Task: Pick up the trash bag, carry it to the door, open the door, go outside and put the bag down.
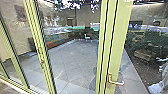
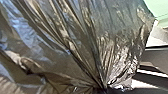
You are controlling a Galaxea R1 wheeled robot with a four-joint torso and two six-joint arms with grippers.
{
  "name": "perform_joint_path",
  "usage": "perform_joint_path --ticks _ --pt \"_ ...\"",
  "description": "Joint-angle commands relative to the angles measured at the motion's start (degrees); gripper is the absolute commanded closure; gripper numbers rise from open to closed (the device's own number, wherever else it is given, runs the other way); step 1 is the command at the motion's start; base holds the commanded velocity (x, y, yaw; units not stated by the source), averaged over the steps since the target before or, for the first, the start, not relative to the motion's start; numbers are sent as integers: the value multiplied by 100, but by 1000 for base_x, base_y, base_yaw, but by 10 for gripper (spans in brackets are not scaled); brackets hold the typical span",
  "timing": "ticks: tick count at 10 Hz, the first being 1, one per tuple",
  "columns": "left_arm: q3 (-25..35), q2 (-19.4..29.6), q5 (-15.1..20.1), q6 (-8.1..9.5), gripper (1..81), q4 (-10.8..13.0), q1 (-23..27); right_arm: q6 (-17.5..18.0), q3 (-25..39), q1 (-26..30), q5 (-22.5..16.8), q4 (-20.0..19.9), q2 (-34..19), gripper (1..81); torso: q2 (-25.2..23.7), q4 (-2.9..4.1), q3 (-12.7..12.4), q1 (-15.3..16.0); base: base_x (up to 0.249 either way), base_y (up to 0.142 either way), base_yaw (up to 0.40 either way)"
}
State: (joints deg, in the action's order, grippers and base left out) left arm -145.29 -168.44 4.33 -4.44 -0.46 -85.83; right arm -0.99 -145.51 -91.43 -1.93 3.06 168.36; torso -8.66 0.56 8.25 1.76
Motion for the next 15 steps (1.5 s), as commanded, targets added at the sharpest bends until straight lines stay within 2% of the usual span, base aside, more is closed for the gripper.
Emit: perform_joint_path --ticks 1,3,6,8,10,12,15 --pt "35 11 376 4 811 -42 282 -7 120 226 -344 -16 -107 10 0 0 0 0 0 0 0" --pt "44 82 393 13 811 -42 282 -7 700 147 -150 -25 -468 10 0 0 0 -2 0 0 0" --pt "122 230 402 39 811 -59 255 2 2524 68 -124 37 -1520 10 0 0 0 -2 0 0 0" --pt "317 389 402 48 811 -50 185 2 2994 -3 78 19 -1865 10 0 0 0 -2 0 0 0" --pt "545 574 402 48 811 -59 167 2 3258 -38 114 10 -2120 10 0 0 0 -2 0 0 0" --pt "536 530 402 57 811 -50 167 2 3723 -65 122 -16 -2524 10 0 0 0 -2 0 0 0" --pt "510 389 402 48 811 -50 167 2 4979 -21 263 -16 -3534 10 0 0 0 -2 0 0 0"
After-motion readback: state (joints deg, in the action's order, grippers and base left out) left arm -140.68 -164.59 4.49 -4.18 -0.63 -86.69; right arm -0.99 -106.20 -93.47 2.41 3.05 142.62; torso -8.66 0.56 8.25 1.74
